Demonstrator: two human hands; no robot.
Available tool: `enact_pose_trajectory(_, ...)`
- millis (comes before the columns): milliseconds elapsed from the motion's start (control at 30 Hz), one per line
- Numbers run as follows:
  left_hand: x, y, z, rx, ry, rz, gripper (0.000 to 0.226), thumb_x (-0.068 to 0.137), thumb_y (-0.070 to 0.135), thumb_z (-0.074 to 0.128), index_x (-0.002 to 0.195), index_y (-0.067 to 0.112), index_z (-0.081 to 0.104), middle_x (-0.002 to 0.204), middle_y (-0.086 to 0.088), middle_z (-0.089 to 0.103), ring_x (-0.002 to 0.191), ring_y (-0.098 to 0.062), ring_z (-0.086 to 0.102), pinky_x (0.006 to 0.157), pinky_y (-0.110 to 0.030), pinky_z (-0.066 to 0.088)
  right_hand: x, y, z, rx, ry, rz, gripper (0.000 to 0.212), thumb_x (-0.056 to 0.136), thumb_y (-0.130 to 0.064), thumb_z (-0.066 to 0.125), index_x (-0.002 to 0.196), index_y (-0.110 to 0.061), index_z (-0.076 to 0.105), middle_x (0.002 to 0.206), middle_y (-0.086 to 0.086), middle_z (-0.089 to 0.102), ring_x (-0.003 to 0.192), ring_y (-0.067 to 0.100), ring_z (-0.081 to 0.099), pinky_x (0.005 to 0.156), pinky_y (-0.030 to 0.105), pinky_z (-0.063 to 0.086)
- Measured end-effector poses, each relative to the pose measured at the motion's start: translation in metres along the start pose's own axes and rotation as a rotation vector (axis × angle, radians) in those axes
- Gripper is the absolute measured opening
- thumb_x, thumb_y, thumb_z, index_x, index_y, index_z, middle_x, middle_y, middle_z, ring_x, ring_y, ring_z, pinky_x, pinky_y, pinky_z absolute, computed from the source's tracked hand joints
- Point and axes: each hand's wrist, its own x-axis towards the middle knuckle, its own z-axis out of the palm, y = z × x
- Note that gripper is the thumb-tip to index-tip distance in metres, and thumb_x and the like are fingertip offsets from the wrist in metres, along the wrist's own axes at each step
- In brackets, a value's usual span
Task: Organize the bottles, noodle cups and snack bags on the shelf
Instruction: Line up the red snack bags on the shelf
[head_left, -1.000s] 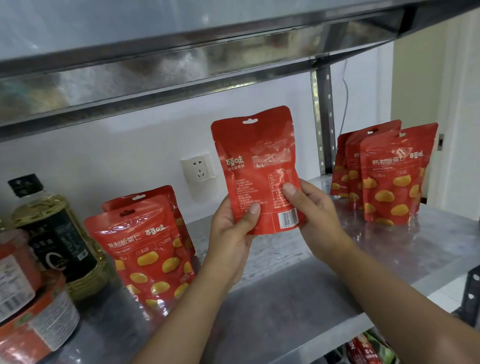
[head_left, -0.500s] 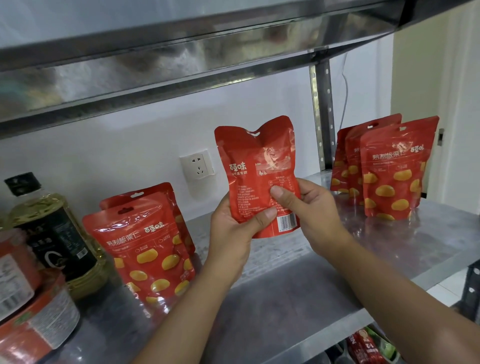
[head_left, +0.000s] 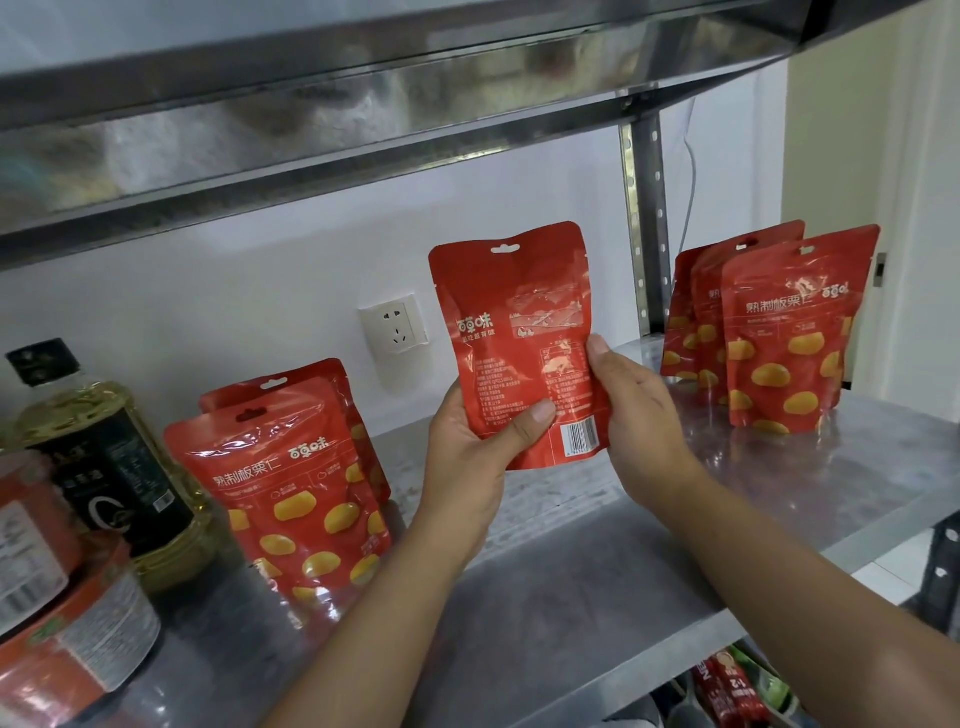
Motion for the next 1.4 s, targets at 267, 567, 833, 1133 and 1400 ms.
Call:
enact_pose_trajectory(267, 0.001, 0.000, 0.000, 0.018, -0.002, 0.000, 0.057, 0.072, 0.029, 0.079, 0.125, 0.025, 0.058, 0.115, 0.002, 0.073, 0.104, -0.020, 0.072, 0.094, -0.046, 0.058, 0.001, 0.003, 0.000, -0.023, 0.002, -0.029, 0.034, 0.105, -0.036, 0.037, 0.095, -0.026, 0.067, 0.084, -0.010, 0.077, 0.081, 0.010, 0.075, 0.064, 0.017, 0.056)
enact_pose_trajectory(567, 0.002, 0.006, 0.000, 0.033, -0.002, 0.035, 0.047, 0.078, 0.022, 0.079, 0.120, 0.024, 0.060, 0.111, 0.004, 0.074, 0.100, -0.015, 0.073, 0.087, -0.035, 0.061, -0.008, 0.000, 0.005, -0.344, 0.247, -0.135, 0.021, 0.104, -0.033, 0.049, 0.114, -0.020, 0.063, 0.099, -0.013, 0.071, 0.091, 0.002, 0.070, 0.084, 0.027, 0.060)
enact_pose_trajectory(833, -0.019, 0.033, 0.001, -0.110, -0.033, 0.014, 0.030, 0.096, 0.019, 0.065, 0.126, 0.020, 0.062, 0.118, -0.003, 0.073, 0.109, -0.023, 0.070, 0.097, -0.044, 0.056, -0.064, -0.015, 0.041, -0.930, 0.192, -0.400, 0.055, 0.100, -0.046, 0.053, 0.147, -0.019, 0.045, 0.150, -0.003, 0.043, 0.137, 0.008, 0.039, 0.108, 0.015, 0.033)
enact_pose_trajectory(1133, -0.094, 0.067, -0.037, -0.388, -0.163, -0.060, 0.055, 0.098, 0.049, 0.032, 0.141, 0.022, 0.055, 0.136, -0.002, 0.064, 0.130, -0.019, 0.057, 0.104, -0.037, 0.047, -0.115, -0.034, 0.088, -0.814, 0.075, -0.332, 0.052, 0.091, -0.059, 0.059, 0.135, -0.035, 0.048, 0.117, -0.012, 0.061, 0.110, 0.006, 0.059, 0.090, 0.027, 0.052)
enact_pose_trajectory(1400, -0.144, 0.072, -0.075, -0.050, 0.055, 0.056, 0.038, 0.096, 0.021, 0.064, 0.133, 0.032, 0.059, 0.135, 0.008, 0.060, 0.122, -0.011, 0.059, 0.093, -0.032, 0.057, -0.161, -0.044, 0.103, -0.255, 0.052, -0.142, 0.015, 0.099, -0.032, 0.059, 0.108, -0.026, 0.068, 0.095, -0.004, 0.077, 0.092, 0.015, 0.074, 0.078, 0.028, 0.059)
